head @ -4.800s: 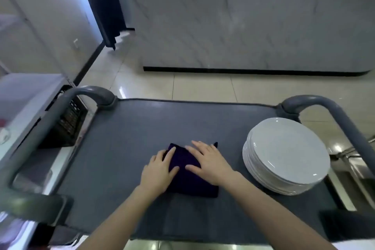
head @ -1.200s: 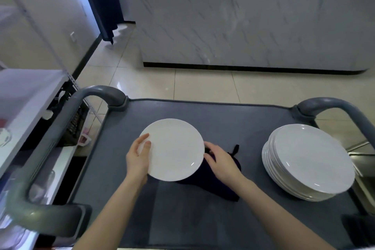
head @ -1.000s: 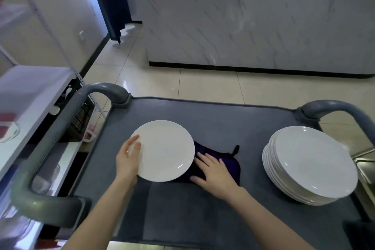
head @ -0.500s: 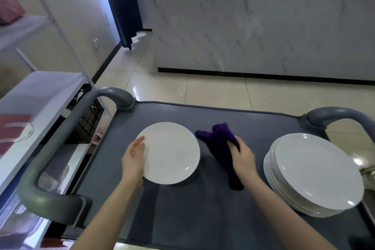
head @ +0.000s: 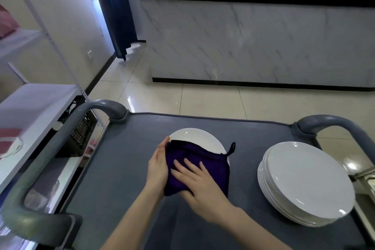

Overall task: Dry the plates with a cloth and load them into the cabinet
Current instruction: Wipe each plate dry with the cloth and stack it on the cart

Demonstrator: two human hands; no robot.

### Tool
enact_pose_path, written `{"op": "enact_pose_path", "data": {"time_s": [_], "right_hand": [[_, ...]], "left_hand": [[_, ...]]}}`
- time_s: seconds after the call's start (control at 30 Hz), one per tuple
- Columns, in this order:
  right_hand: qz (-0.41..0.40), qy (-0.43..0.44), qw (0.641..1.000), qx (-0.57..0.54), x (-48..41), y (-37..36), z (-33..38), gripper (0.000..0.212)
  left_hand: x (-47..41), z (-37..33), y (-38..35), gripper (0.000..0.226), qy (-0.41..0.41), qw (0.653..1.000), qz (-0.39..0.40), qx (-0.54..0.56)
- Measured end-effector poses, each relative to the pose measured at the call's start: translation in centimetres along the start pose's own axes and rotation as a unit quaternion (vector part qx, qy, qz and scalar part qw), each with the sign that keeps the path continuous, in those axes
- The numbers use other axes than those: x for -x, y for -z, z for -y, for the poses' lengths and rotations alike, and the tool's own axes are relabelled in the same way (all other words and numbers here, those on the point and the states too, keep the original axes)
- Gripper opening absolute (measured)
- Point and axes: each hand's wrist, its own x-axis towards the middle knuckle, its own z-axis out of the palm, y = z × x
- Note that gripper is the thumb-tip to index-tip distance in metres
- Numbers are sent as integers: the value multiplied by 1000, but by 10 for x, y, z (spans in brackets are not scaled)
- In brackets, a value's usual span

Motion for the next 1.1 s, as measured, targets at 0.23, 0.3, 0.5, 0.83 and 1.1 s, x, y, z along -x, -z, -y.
{"op": "enact_pose_path", "data": {"time_s": [0.23, 0.3, 0.5, 0.83, 1.1], "right_hand": [[-30, -42, 998, 43, -42, 24, -18, 57], [-37, -84, 995, 29, -51, 34, -29, 56], [7, -115, 992, 54, -18, 37, -55, 55], [35, 1, 999, -1, 1, 17, -14, 54], [56, -12, 998, -13, -21, 35, -22, 57]], "left_hand": [[1, -1, -1, 36, -24, 997, 73, 9], [4, 2, -3, 33, -29, 997, 76, 2], [1, 5, 0, 41, -1, 1000, -6, 21], [4, -2, -9, 23, -30, 998, 46, 8], [-4, -3, 5, 42, -19, 998, 36, 50]]}}
